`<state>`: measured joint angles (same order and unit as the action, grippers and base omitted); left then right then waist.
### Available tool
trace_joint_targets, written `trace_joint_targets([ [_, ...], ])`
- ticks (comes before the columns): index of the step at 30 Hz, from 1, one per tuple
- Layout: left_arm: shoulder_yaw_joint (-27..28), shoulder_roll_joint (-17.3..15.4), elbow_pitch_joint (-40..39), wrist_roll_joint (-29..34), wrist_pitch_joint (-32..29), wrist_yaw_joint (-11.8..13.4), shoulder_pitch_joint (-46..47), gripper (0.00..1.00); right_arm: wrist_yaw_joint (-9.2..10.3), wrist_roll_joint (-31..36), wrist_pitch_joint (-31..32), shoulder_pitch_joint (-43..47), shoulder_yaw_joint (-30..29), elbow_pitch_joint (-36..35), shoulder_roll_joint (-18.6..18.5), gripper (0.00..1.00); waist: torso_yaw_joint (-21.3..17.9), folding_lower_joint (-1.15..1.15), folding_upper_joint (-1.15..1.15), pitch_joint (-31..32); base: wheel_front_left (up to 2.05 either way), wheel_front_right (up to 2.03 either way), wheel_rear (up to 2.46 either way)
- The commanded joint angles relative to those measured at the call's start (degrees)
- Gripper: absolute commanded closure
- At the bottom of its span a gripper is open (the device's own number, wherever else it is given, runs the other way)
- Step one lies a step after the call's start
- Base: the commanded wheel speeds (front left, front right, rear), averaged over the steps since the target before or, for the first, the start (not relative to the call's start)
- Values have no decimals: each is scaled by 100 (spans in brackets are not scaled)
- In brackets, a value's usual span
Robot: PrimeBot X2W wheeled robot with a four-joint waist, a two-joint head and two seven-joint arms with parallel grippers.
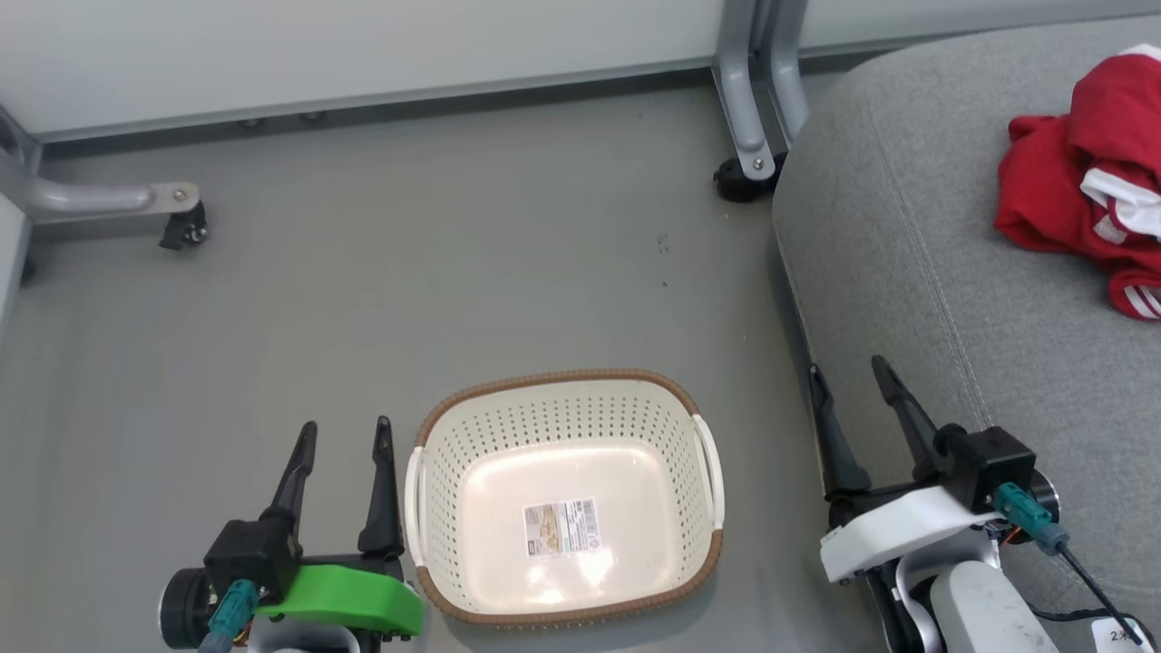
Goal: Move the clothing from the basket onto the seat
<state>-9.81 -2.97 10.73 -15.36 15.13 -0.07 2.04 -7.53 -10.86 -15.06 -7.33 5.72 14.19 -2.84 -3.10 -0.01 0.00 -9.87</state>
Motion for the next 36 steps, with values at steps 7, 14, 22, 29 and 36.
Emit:
trace_joint_targets([
  [7, 347, 3, -589, 303, 1, 183, -541, 0, 8, 255, -17, 502, 284, -577, -15, 0, 339, 1, 0, 898, 0, 0, 0],
  [14, 364, 3, -922, 402, 1, 108, -910, 0, 8, 254, -17, 980, 136, -1052, -13, 0, 289, 1, 0, 1146, 0, 0, 0],
  [22, 337, 3, -933, 423, 1, 113, -1182, 0, 8, 221, -17, 1271, 12, -1041, -14, 0, 158, 1, 0, 1299, 0, 0, 0],
  [29, 354, 2, -885, 556, 1, 159, -1312, 0, 8, 155, -17, 1336, -16, -1058, -13, 0, 84, 1, 0, 1367, 0, 0, 0],
  [36, 358, 2, -819, 600, 1, 176, -1364, 0, 8, 187, -17, 1395, 6, -1040, -13, 0, 44, 1, 0, 1405, 0, 0, 0],
])
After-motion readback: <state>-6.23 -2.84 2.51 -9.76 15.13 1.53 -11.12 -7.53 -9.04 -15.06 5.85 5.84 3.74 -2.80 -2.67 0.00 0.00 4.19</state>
